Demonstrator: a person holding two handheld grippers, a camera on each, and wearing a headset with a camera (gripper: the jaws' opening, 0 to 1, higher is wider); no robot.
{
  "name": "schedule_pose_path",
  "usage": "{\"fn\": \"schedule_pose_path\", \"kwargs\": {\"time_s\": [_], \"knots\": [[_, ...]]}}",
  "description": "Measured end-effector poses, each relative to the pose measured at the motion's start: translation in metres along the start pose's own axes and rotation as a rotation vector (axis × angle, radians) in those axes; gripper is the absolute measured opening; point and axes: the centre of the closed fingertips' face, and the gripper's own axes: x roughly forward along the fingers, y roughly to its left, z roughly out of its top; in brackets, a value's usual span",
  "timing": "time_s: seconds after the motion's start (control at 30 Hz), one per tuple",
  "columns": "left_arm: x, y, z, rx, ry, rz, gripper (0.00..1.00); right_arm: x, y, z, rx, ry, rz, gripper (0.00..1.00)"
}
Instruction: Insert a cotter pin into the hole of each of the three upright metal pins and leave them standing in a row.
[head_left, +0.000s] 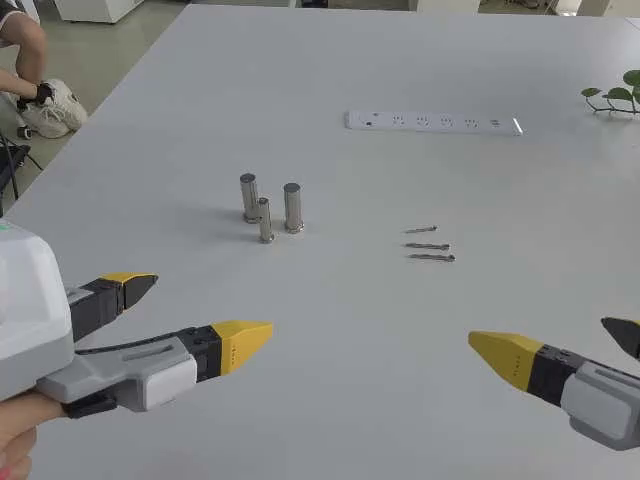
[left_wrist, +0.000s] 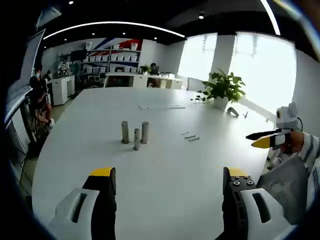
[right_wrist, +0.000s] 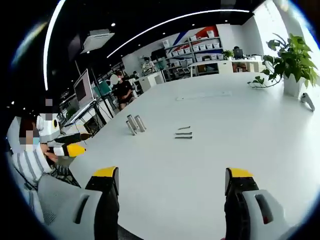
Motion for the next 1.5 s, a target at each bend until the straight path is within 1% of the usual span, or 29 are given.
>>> {"fn": "schedule_pose_path", "kwargs": {"time_s": [0.13,0.23,0.3,0.43,0.57,0.63,0.7,0.77,0.8,0.87,0.9,0.93,0.97,1.0,1.03,1.07,1.13,1.17,1.23,1.33,1.43,1.5], "knots": [[0.008,0.004,0.003,0.008,0.006,-0.010,0.72,0.000,-0.001,0.000,0.001,0.004,-0.004,0.83],[0.017,0.008,0.006,0.038,0.019,-0.016,0.71,0.000,-0.002,0.000,0.005,0.006,-0.007,0.83],[0.022,0.012,0.008,0.042,0.025,-0.020,0.70,0.001,-0.002,-0.001,0.005,0.008,-0.007,0.83],[0.031,0.016,0.014,0.044,0.018,-0.025,0.68,0.001,-0.003,-0.001,0.005,0.011,-0.011,0.83],[0.035,0.018,0.018,0.037,0.011,-0.026,0.68,0.001,-0.003,0.000,0.007,0.012,-0.012,0.83],[0.034,0.015,0.019,0.029,0.009,-0.033,0.68,0.001,-0.003,0.001,0.006,0.011,-0.014,0.83],[0.030,0.011,0.017,0.021,0.011,-0.040,0.70,0.000,-0.003,0.002,0.004,0.008,-0.015,0.83],[0.022,0.005,0.012,0.009,0.020,-0.044,0.72,-0.001,-0.003,0.005,-0.001,0.001,-0.016,0.83],[0.016,0.002,0.009,0.001,0.024,-0.049,0.76,-0.001,-0.002,0.008,-0.015,-0.017,-0.012,0.84],[0.008,-0.004,0.004,-0.011,0.025,-0.060,0.82,-0.002,-0.002,0.010,-0.037,-0.024,-0.011,0.87],[0.000,-0.011,0.001,-0.016,0.026,-0.062,0.86,-0.002,-0.001,0.012,-0.059,-0.029,-0.010,0.88],[-0.003,-0.013,-0.002,-0.025,0.029,-0.057,0.89,-0.002,0.000,0.013,-0.073,-0.033,-0.007,0.90],[-0.009,-0.012,-0.006,-0.022,0.033,-0.037,0.94,-0.002,-0.001,0.015,-0.075,-0.039,-0.017,0.92],[-0.013,-0.013,-0.008,-0.004,0.037,-0.036,0.99,-0.001,-0.002,0.017,-0.075,-0.052,-0.022,0.94],[-0.016,-0.014,-0.011,0.009,0.044,-0.037,0.99,-0.001,-0.001,0.019,-0.076,-0.060,-0.015,0.95],[-0.021,-0.015,-0.017,0.010,0.066,-0.037,0.99,0.000,0.001,0.020,-0.073,-0.065,-0.001,0.95],[-0.026,-0.017,-0.024,0.012,0.093,-0.041,0.99,0.001,0.002,0.023,-0.067,-0.074,0.011,0.97],[-0.027,-0.017,-0.025,0.013,0.095,-0.040,0.99,0.001,0.003,0.023,-0.070,-0.075,0.015,0.98],[-0.030,-0.017,-0.026,0.011,0.090,-0.039,0.99,0.003,0.004,0.024,-0.090,-0.070,0.020,0.98],[-0.030,-0.017,-0.023,0.001,0.083,-0.040,0.99,0.005,0.007,0.024,-0.119,-0.064,0.027,0.98],[-0.028,-0.018,-0.021,0.006,0.085,-0.043,0.99,0.006,0.009,0.024,-0.126,-0.060,0.037,0.98],[-0.026,-0.020,-0.021,0.010,0.092,-0.054,0.99,0.007,0.009,0.025,-0.126,-0.069,0.037,0.98]]}}
